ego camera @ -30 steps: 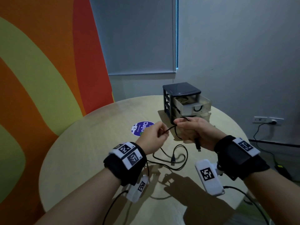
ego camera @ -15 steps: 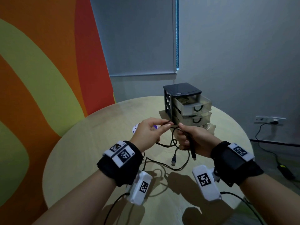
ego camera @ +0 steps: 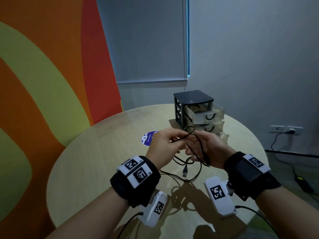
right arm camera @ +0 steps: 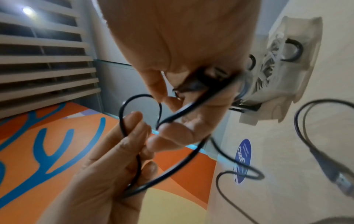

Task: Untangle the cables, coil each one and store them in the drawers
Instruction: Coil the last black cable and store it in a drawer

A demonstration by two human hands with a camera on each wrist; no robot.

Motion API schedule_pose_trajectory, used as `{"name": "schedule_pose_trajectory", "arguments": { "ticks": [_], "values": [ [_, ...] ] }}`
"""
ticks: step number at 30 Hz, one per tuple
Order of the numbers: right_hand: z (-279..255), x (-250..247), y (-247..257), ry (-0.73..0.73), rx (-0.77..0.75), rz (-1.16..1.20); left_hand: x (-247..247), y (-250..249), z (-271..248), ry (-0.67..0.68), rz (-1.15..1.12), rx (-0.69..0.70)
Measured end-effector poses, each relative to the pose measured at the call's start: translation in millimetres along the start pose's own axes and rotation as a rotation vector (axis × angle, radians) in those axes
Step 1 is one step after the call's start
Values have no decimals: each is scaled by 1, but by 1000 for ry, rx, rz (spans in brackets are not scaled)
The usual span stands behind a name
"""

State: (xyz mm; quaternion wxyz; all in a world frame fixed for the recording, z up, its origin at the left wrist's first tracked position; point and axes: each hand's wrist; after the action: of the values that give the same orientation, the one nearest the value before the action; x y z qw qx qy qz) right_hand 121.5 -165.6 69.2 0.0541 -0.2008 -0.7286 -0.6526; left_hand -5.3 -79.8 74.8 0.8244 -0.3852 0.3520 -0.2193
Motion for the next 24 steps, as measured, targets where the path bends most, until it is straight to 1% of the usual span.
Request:
{"name": "schedule_pose_trajectory", "arguments": {
  "ticks": [2, 3, 7, 9, 11, 13, 15, 18, 21, 22, 24],
  "values": [
    [-2, -1, 1, -26, 12, -61, -7, 2, 2, -53, 34, 26],
    [-2, -2, 2, -54, 6, -90, -10, 3, 2, -59, 72, 53],
    [-1, -8, 4, -173, -39, -159, -24, 16, 2, -45, 338, 194],
    [-1, -11, 2, -212, -11, -212, -27, 23, 2, -54, 440, 245],
    [0, -10, -1, -195, 60, -244, -27, 28, 1, -61, 466, 245],
    [0, -8, -4, -98, 99, -162, -24, 29, -2, -26, 461, 221],
    [3, -5, -5, -38, 85, -53, -21, 27, -5, 55, 497, 157],
    [8, 1, -3, -74, 46, 1, -17, 25, -7, 203, 624, 5],
    [13, 8, -1, -124, -6, 53, -16, 27, -5, 348, 669, -176],
    [14, 11, -1, -139, -26, 60, -15, 28, -5, 384, 673, -205],
    [15, 16, -1, -160, -62, 75, -14, 29, -6, 422, 677, -212]
  ]
}}
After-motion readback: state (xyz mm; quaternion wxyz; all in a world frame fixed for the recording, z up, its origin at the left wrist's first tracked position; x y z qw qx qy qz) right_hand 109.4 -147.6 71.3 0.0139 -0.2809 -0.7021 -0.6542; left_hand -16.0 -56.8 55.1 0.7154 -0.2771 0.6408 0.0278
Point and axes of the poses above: each hand's wrist, its own z-axis towards the middle knuckle, its own x-axis out of the palm, y = z × x, and after that the axes turned 6 degrees about y, right-handed
